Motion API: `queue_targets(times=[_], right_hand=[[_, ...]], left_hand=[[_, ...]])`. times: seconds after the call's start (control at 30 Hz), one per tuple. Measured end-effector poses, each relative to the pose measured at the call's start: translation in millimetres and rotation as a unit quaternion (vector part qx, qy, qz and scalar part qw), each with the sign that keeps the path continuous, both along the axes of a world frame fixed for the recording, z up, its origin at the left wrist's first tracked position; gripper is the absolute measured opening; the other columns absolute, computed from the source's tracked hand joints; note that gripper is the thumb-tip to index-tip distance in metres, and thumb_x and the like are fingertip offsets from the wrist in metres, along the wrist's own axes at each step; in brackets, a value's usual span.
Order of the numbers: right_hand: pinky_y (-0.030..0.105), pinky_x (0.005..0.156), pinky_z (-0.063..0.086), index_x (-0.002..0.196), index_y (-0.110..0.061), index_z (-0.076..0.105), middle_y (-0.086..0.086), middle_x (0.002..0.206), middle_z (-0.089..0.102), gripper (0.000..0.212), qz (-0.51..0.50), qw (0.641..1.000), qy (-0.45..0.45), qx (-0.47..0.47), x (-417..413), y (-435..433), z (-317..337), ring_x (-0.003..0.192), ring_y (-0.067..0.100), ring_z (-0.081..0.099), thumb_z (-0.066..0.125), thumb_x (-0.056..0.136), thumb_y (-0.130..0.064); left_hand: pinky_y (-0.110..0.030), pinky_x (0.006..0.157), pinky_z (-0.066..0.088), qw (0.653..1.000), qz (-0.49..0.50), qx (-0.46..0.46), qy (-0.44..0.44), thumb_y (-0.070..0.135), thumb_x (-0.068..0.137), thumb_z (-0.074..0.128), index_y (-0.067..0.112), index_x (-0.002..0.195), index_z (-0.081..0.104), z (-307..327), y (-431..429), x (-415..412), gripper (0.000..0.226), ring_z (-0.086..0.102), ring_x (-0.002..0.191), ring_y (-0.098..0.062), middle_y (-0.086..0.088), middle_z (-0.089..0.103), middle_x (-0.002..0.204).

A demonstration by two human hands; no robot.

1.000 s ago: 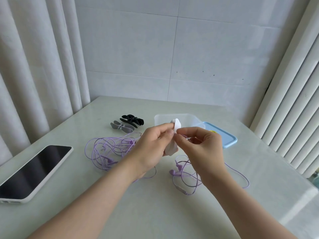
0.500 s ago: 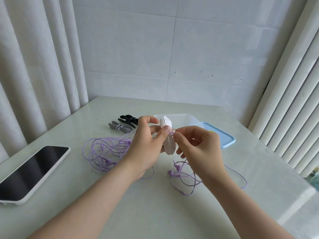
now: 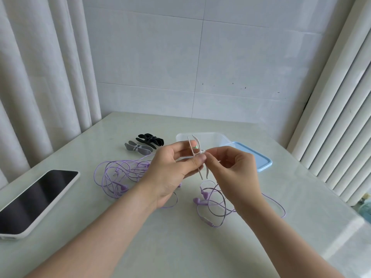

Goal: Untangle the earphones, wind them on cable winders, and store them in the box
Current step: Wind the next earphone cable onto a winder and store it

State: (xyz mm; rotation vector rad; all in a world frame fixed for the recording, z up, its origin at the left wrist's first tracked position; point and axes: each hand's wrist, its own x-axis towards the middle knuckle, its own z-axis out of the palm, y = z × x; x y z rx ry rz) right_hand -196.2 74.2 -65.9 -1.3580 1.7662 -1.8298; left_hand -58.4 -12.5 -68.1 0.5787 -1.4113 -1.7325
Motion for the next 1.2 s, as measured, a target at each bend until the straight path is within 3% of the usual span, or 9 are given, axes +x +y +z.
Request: queue_targets(times=[0.17,0.3,0.43,0.57,0.7,0.83,0.97,1.1,1.2], right_hand=[[0.021,0.058,0.048,0.084,-0.017,0.081,-0.004,0.072,0.077,0.008,0.012,1.000,-0.013,0.002,-4,0,2,0.058,0.010,0.060,0.079,0.092,-0.018],[0.026,0.070,0.057,0.091,-0.017,0.082,-0.005,0.079,0.079,0.011,0.013,1.000,0.028,-0.004,-8,-1,4,0.078,0.024,0.073,0.073,0.095,-0.012],[0.033,0.061,0.051,0.091,-0.024,0.081,-0.011,0.076,0.076,0.011,-0.011,0.996,0.087,-0.016,-10,-2,1,0.064,0.020,0.065,0.073,0.096,-0.018],[0.024,0.060,0.035,0.081,-0.030,0.078,-0.011,0.060,0.062,0.010,-0.070,0.988,0.136,-0.027,-16,-1,1,0.047,0.010,0.044,0.081,0.090,-0.032],[0.021,0.060,0.038,0.089,-0.025,0.078,-0.018,0.073,0.071,0.013,-0.079,0.985,0.153,-0.007,-17,-4,-2,0.056,0.009,0.055,0.070,0.098,-0.018],[0.012,0.056,0.038,0.092,-0.021,0.075,-0.026,0.066,0.066,0.019,-0.061,0.980,0.188,0.032,-17,-6,-3,0.062,0.003,0.060,0.061,0.103,-0.014],[0.017,0.052,0.032,0.077,-0.017,0.070,-0.021,0.055,0.060,0.030,-0.035,0.965,0.228,0.123,-20,-6,-5,0.052,0.003,0.050,0.051,0.099,-0.005],[0.016,0.058,0.040,0.098,-0.024,0.078,-0.016,0.067,0.068,0.029,0.036,0.941,0.282,0.185,-12,-5,-5,0.063,0.002,0.057,0.050,0.107,-0.018],[0.022,0.064,0.043,0.103,-0.021,0.079,-0.007,0.060,0.062,0.027,0.035,0.930,0.334,0.149,-6,-3,-6,0.069,0.014,0.057,0.052,0.107,-0.017]], left_hand=[[-0.033,0.092,0.062,1.000,-0.003,0.015,0.022,0.002,0.094,0.073,0.004,0.127,0.070,1,-1,-1,0.033,0.072,0.116,-0.033,-0.021,0.074,0.122],[-0.035,0.094,0.062,0.997,-0.020,0.051,0.055,0.004,0.092,0.073,0.000,0.127,0.070,3,-4,1,0.035,0.073,0.106,-0.028,-0.025,0.073,0.122],[-0.038,0.102,0.058,0.996,-0.055,0.055,0.038,0.010,0.094,0.070,0.002,0.127,0.071,4,-6,2,0.034,0.072,0.110,-0.027,-0.020,0.074,0.124],[-0.037,0.097,0.061,0.993,-0.070,0.074,0.058,0.015,0.086,0.072,-0.002,0.127,0.069,8,-9,6,0.045,0.071,0.110,-0.031,-0.024,0.071,0.128],[-0.038,0.098,0.060,0.991,-0.089,0.065,0.069,0.008,0.094,0.068,-0.006,0.127,0.067,6,-6,5,0.036,0.067,0.124,-0.039,-0.030,0.067,0.130],[-0.031,0.093,0.060,0.994,-0.098,0.023,0.039,0.016,0.094,0.069,-0.003,0.125,0.070,7,-3,3,0.037,0.072,0.113,-0.028,-0.018,0.075,0.123],[-0.021,0.078,0.054,0.999,-0.032,-0.035,0.012,0.029,0.083,0.073,0.008,0.118,0.075,10,-8,3,0.041,0.071,0.101,-0.016,-0.008,0.079,0.114],[-0.029,0.091,0.060,0.998,0.029,-0.038,0.036,0.022,0.089,0.074,0.009,0.111,0.076,11,-13,4,0.025,0.074,0.100,-0.015,-0.007,0.081,0.107],[-0.026,0.083,0.061,0.994,0.092,-0.059,0.011,0.016,0.098,0.071,0.010,0.107,0.077,11,-17,6,0.013,0.075,0.096,-0.012,-0.005,0.081,0.102]])
